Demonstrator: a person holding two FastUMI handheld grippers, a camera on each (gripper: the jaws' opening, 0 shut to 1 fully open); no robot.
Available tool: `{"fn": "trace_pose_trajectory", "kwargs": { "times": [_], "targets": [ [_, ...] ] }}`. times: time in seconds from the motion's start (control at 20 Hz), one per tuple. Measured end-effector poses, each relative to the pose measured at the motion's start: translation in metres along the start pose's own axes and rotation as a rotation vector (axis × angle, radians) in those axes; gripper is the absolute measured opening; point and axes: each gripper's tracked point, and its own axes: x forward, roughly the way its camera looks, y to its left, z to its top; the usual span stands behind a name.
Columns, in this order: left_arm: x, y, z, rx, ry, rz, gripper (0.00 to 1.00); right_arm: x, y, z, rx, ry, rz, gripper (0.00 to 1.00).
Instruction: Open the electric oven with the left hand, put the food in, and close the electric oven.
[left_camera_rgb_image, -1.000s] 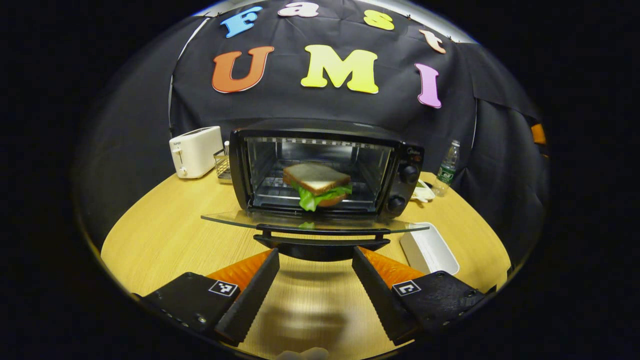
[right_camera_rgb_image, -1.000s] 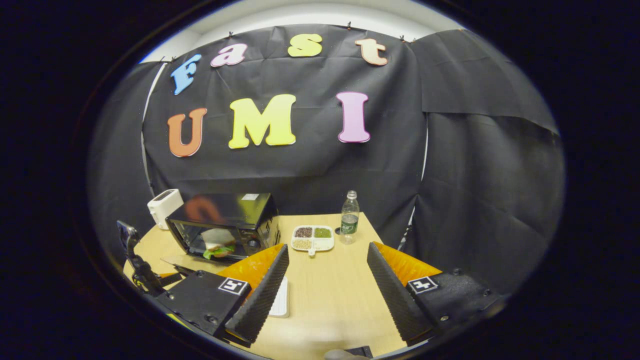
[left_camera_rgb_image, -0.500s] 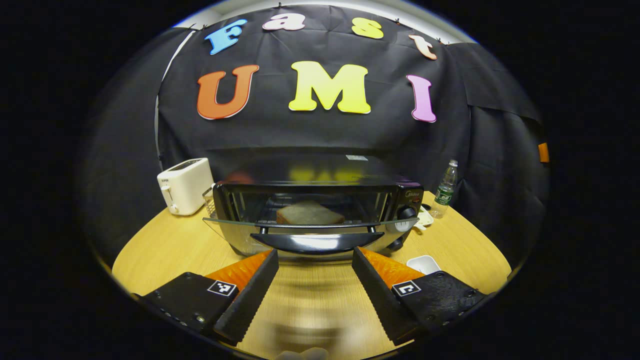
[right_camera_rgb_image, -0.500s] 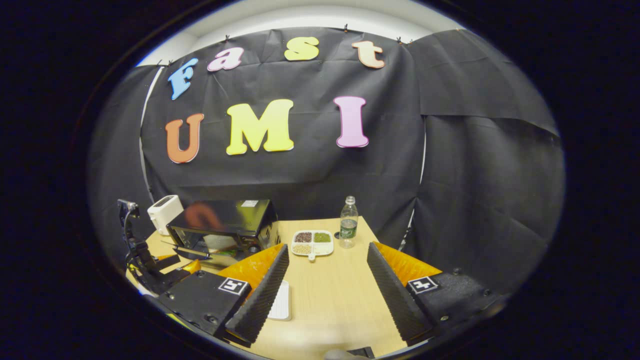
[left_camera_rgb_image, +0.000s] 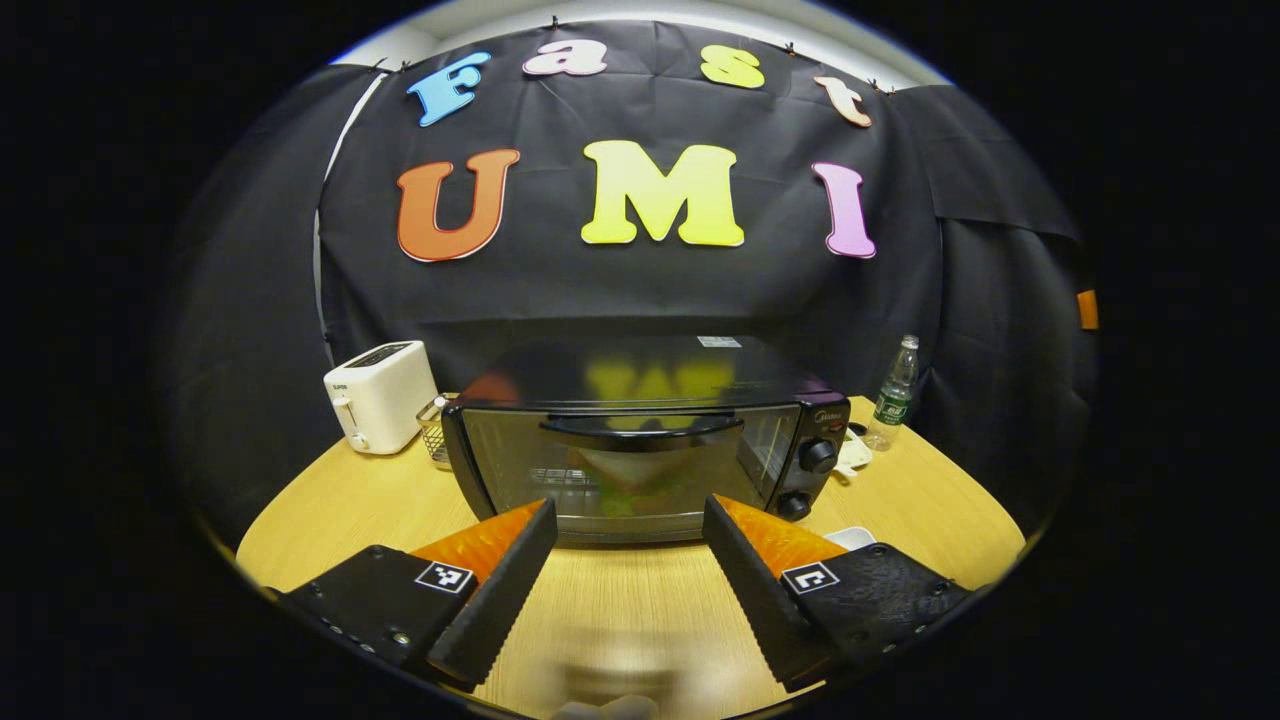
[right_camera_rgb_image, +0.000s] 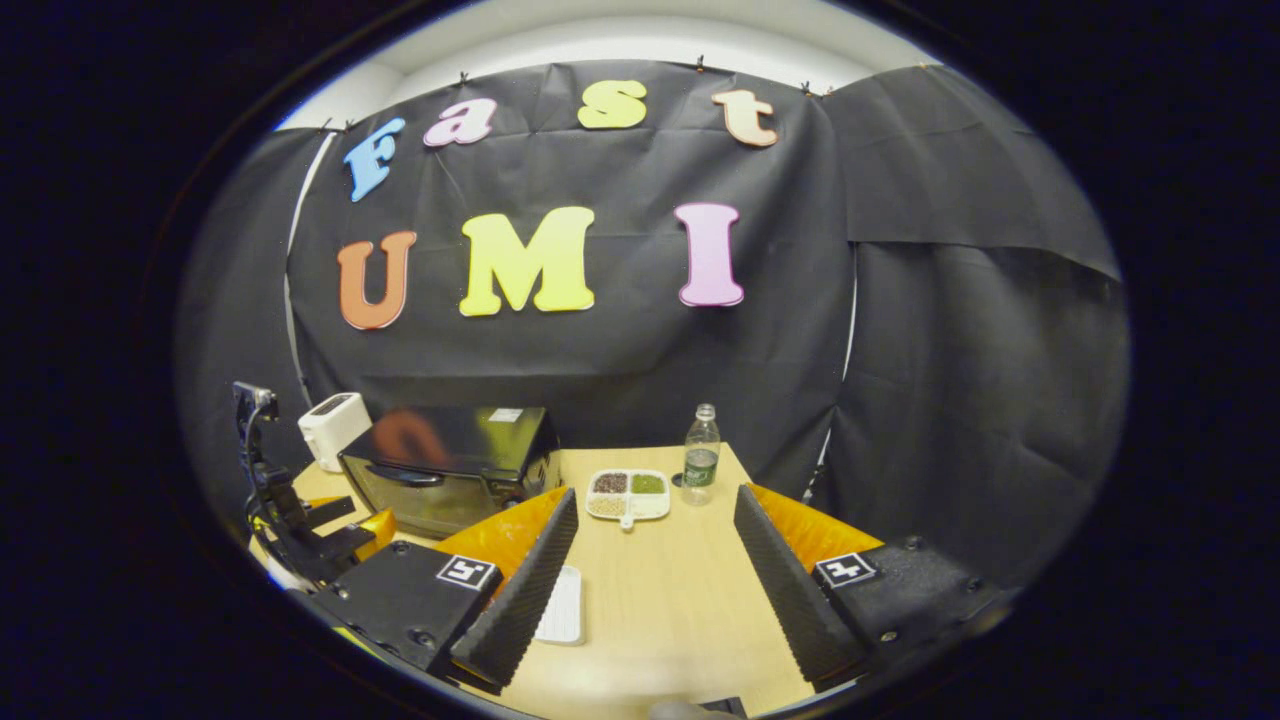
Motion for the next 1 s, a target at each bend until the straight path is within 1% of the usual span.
{"fn": "trace_pose_trajectory", "kwargs": {
  "times": [0.1, 0.15, 0.2, 0.25, 0.3, 0.35, 0.75, 1.0],
  "targets": [
    [-0.009, 0.002, 0.006, 0.003, -0.009, 0.005, 0.96, -0.002, 0.001, 0.003, 0.001, -0.005, 0.005, 0.91],
    [-0.015, 0.002, 0.011, 0.000, -0.016, 0.007, 0.96, -0.004, 0.002, 0.005, -0.001, -0.011, 0.006, 1.00],
    [-0.021, 0.003, 0.017, -0.005, -0.027, 0.007, 0.96, -0.006, 0.004, 0.009, -0.003, -0.018, 0.010, 0.91],
    [-0.029, 0.004, 0.024, -0.010, -0.035, 0.009, 0.96, -0.009, 0.006, 0.013, -0.002, -0.026, 0.014, 1.00],
    [-0.038, 0.005, 0.032, -0.017, -0.046, 0.012, 0.96, -0.012, 0.008, 0.017, -0.001, -0.033, 0.021, 1.00],
    [-0.048, 0.006, 0.043, -0.024, -0.062, 0.013, 0.96, -0.017, 0.011, 0.022, 0.000, -0.042, 0.028, 0.91],
    [-0.151, 0.017, 0.171, -0.005, -0.270, 0.044, 0.96, -0.052, 0.038, 0.082, -0.018, -0.147, 0.079, 0.90],
    [-0.203, 0.026, 0.222, 0.000, -0.343, 0.070, 0.96, -0.075, 0.050, 0.110, -0.016, -0.188, 0.094, 0.90]
  ]
}}
